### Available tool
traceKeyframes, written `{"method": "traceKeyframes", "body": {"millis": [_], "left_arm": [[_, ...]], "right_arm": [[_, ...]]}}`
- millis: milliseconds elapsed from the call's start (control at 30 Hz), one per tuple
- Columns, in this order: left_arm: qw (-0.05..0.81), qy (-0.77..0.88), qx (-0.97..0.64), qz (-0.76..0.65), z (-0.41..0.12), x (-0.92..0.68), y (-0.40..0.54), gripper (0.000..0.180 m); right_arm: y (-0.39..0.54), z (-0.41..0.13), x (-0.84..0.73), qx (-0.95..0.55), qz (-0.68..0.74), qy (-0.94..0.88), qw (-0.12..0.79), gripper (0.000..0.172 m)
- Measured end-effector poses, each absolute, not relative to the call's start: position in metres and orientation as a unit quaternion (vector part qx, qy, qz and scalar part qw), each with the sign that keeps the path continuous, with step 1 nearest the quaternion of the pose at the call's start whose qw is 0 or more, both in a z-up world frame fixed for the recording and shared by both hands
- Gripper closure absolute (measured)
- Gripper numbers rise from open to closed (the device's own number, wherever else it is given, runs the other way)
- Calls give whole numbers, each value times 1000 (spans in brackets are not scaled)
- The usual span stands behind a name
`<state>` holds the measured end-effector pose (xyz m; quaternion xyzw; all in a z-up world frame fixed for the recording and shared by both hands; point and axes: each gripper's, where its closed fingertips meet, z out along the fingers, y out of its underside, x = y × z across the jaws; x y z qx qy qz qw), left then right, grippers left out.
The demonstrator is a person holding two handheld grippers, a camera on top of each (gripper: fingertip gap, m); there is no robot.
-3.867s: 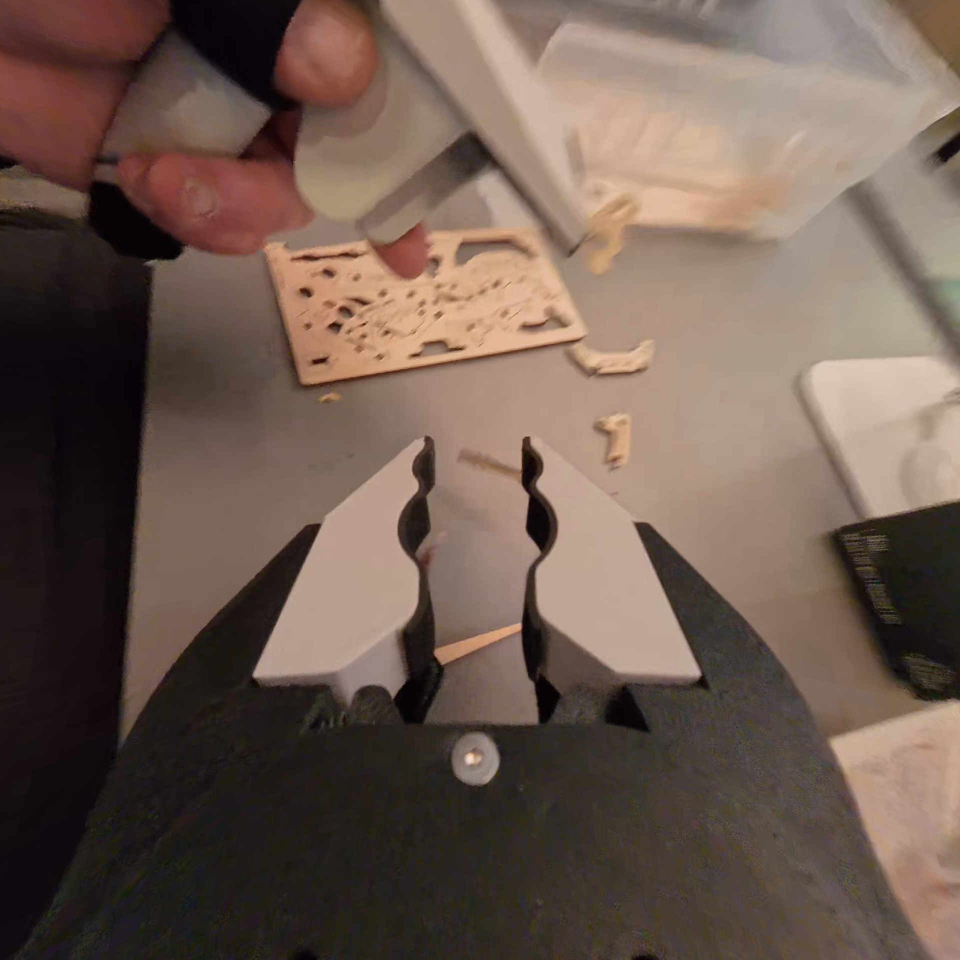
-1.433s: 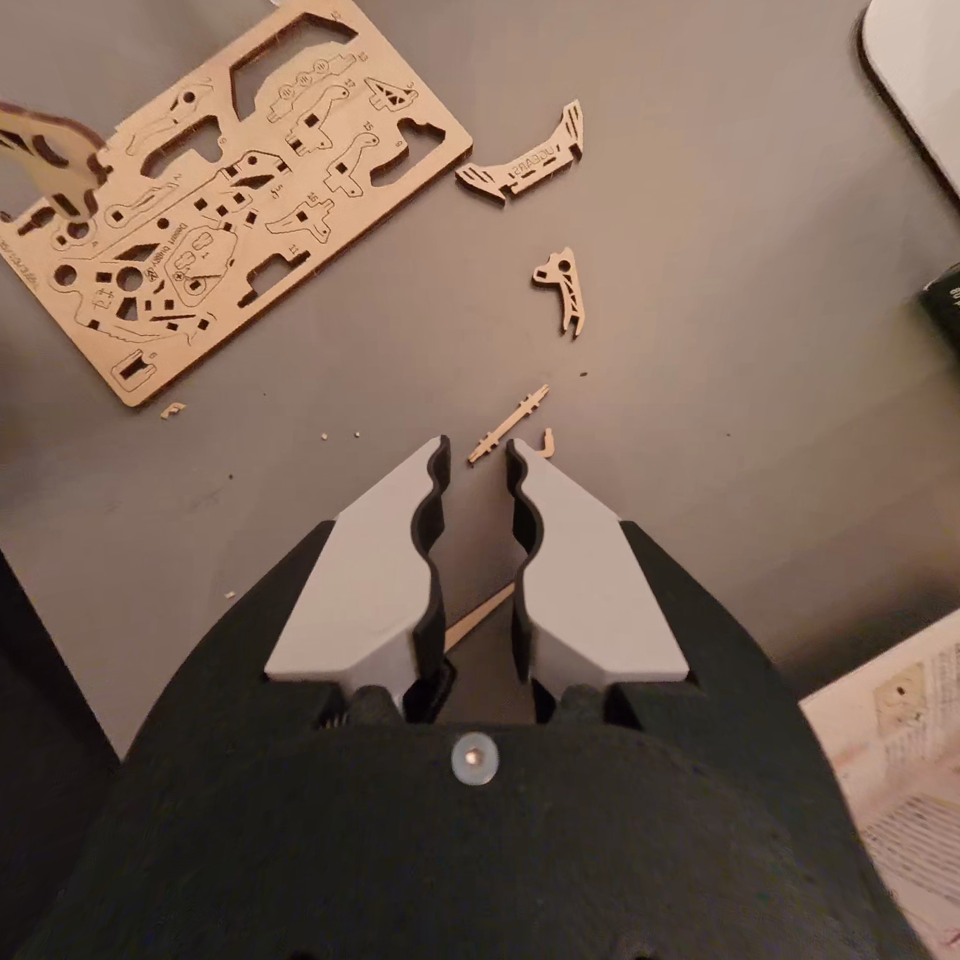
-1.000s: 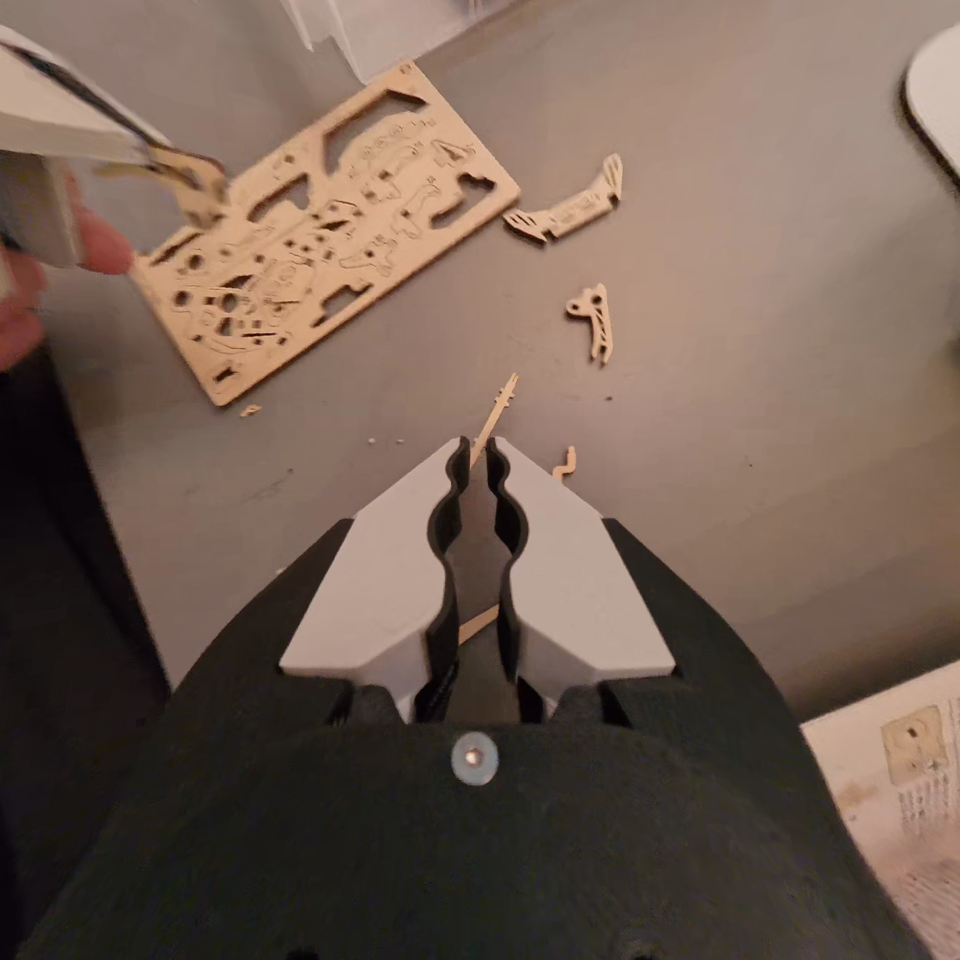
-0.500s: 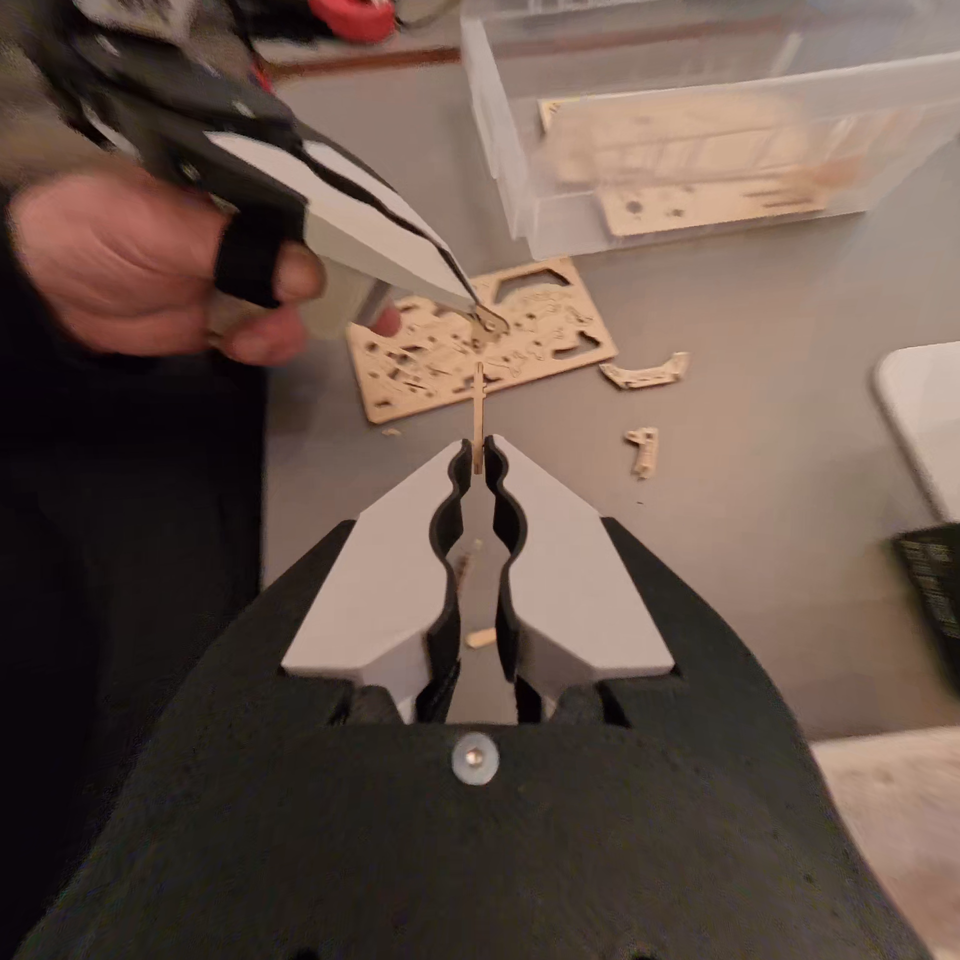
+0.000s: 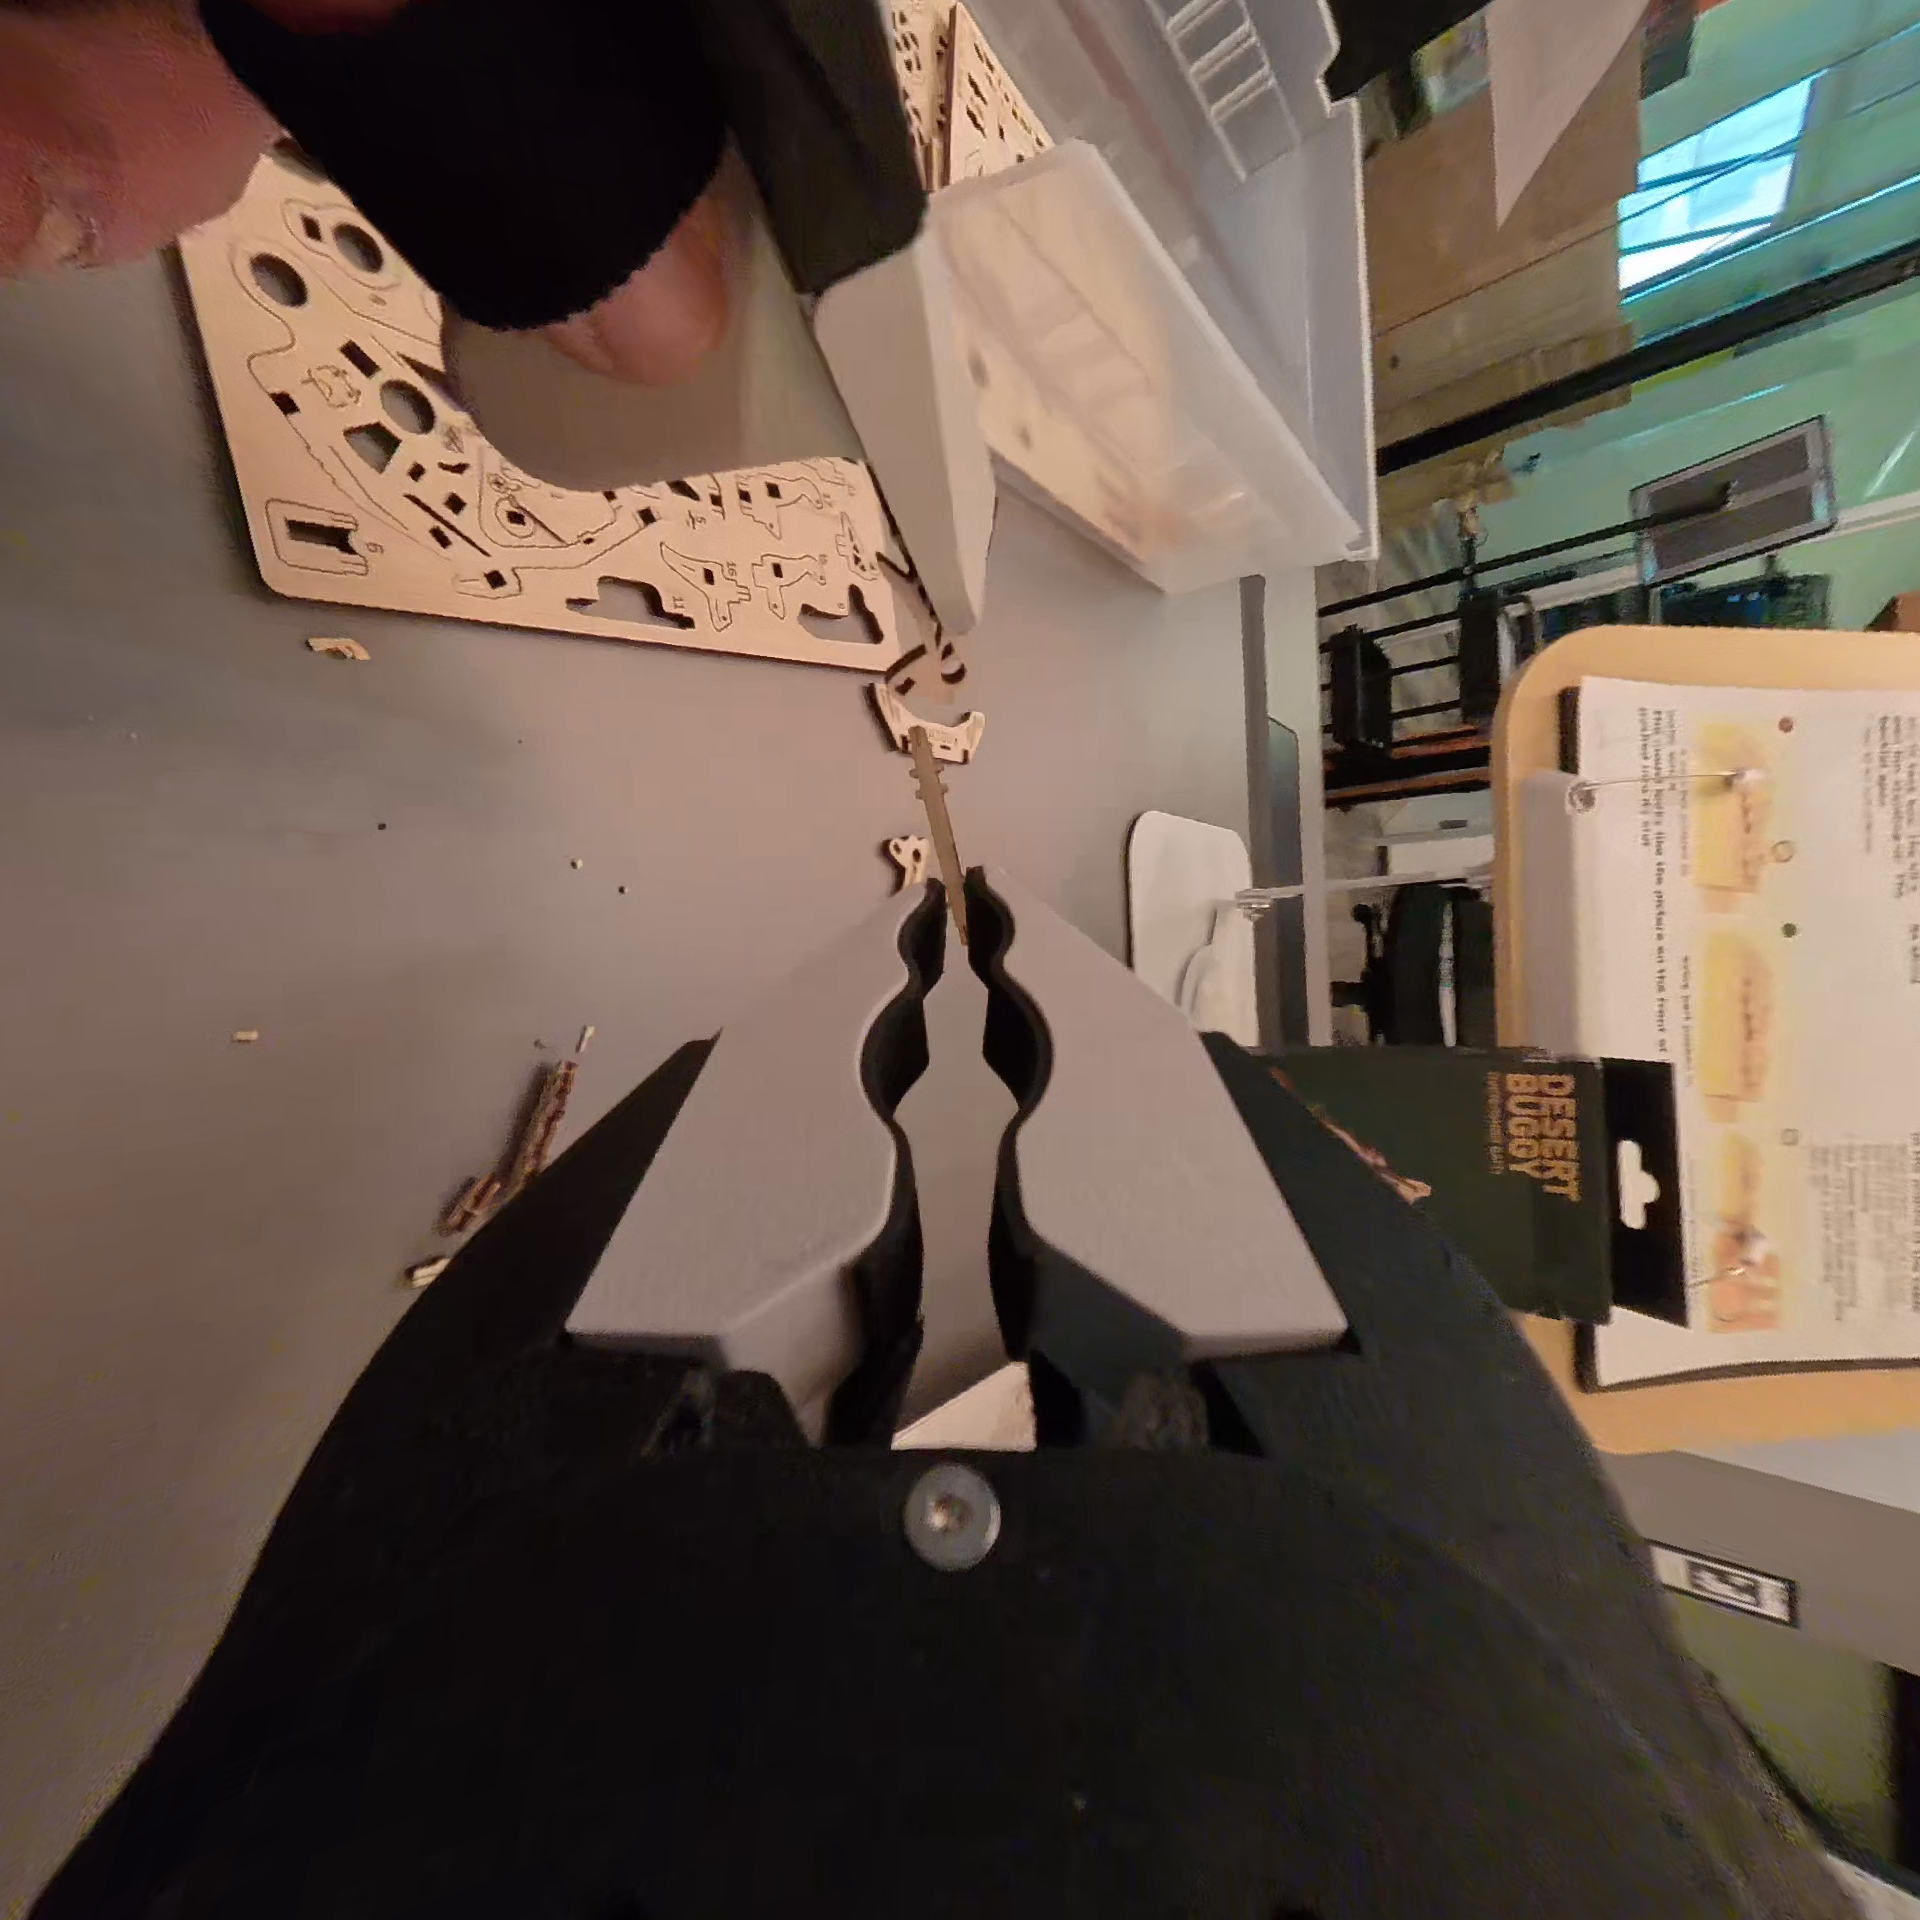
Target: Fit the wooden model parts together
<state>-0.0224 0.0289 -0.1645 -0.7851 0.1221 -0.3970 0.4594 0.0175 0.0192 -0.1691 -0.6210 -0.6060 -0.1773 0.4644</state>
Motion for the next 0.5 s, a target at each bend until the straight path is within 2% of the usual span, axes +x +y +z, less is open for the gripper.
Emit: {"method": "traceKeyframes", "body": {"millis": [500], "left_arm": [[453,99,-801,-379,-171,-11,40,179]], "right_arm": [[32,-175,22,-615,-213,-599,467,170]]}}
